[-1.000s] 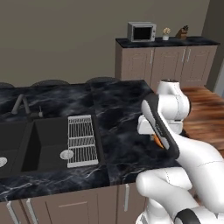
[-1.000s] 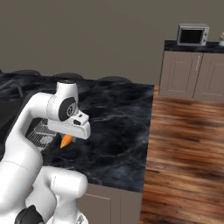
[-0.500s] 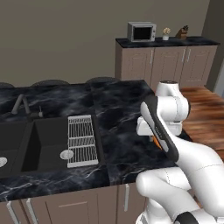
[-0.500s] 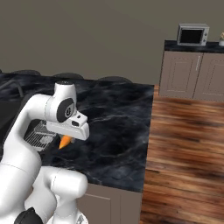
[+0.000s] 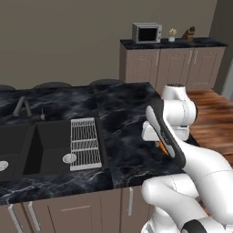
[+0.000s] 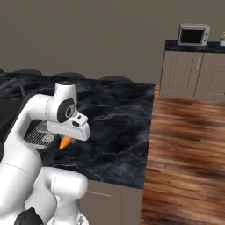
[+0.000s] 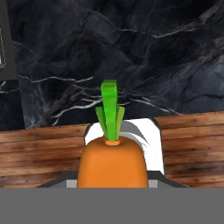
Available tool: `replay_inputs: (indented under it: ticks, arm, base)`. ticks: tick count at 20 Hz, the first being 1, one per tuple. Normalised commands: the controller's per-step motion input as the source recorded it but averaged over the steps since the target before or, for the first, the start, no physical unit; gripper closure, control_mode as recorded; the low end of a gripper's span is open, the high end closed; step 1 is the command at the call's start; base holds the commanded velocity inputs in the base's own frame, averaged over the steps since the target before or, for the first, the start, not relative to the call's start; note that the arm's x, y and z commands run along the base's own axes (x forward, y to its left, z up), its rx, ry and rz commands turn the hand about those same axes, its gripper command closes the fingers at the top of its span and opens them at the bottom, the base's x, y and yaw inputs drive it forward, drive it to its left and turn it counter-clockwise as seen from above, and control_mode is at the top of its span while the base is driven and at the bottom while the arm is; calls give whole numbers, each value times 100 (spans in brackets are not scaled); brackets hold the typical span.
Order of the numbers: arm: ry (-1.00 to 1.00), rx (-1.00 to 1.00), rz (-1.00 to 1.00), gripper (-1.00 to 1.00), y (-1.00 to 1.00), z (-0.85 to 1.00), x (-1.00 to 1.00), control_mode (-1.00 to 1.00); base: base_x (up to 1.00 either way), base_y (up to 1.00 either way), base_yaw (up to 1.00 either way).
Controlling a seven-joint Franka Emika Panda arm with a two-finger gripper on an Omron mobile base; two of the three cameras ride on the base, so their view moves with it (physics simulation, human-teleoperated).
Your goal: Place the two vegetables and bowl onto the tray for setting up a vegetable dip station.
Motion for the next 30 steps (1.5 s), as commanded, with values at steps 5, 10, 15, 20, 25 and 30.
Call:
replay_inputs:
  ticks: [5,10,15,20,25,30]
  arm:
    - [0,0,0,100,0,0,0,100]
    - [0,0,0,100,0,0,0,100]
    - [0,0,0,100,0,0,0,100]
    - [0,0,0,100,0,0,0,100]
    - [0,0,0,100,0,0,0,100]
    - [0,0,0,100,0,0,0,100]
  base:
    - [-55,-1,0]
    - [-42,15,-1]
    - [-22,59,-8]
    - [-17,64,-3]
    - [-13,70,0]
    - [-10,71,0]
